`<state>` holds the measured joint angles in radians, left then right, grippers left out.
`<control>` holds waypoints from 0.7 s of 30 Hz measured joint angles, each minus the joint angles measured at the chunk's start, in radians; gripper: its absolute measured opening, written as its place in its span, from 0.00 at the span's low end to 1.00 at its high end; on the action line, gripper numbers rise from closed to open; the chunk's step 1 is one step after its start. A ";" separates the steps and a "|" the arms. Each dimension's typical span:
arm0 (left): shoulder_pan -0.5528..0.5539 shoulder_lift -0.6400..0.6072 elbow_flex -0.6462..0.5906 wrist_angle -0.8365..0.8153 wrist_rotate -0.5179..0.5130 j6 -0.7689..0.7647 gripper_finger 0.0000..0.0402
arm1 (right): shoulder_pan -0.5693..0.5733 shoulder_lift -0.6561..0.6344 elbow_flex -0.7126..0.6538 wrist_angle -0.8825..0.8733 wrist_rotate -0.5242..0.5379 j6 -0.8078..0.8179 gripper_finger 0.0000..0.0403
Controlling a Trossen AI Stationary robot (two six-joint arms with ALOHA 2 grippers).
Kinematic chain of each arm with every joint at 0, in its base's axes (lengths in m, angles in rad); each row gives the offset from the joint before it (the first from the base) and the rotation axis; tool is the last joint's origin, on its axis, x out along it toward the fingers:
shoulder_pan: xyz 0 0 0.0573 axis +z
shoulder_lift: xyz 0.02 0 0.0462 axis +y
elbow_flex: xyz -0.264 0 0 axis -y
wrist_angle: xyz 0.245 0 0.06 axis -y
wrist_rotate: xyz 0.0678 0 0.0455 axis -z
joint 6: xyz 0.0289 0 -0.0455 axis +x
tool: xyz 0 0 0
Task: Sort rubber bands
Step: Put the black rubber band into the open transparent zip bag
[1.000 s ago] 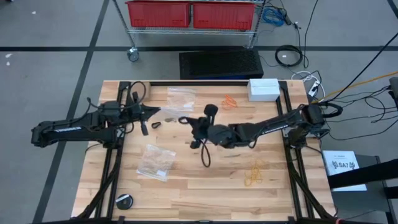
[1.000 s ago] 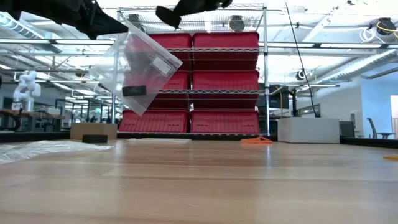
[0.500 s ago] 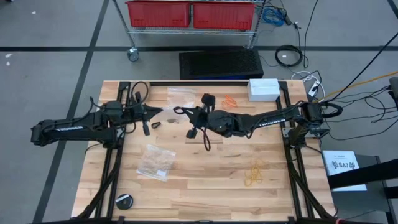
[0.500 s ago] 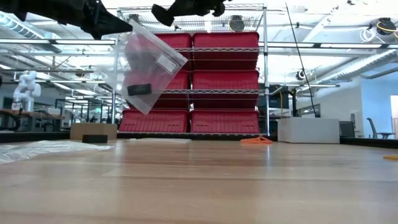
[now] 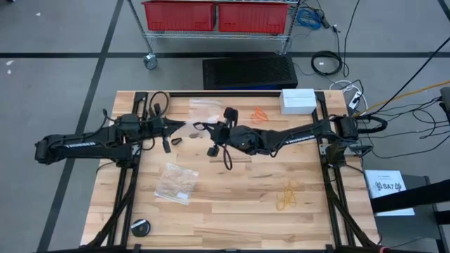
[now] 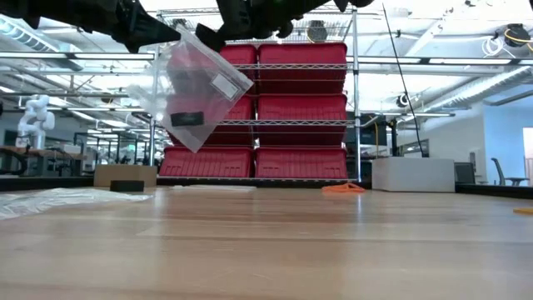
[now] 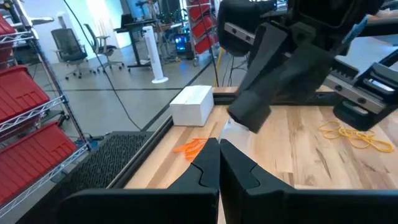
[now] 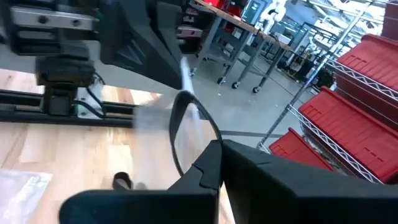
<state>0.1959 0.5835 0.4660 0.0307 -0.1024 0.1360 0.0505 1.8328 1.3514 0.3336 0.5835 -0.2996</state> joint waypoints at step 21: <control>0.000 0.000 0.000 0.006 0.001 -0.003 0.00 | -0.008 0.000 0.000 0.036 0.074 -0.036 0.00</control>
<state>0.1961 0.5834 0.4660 0.0365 -0.1013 0.1333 0.0425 1.8324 1.3514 0.3699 0.6579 -0.3356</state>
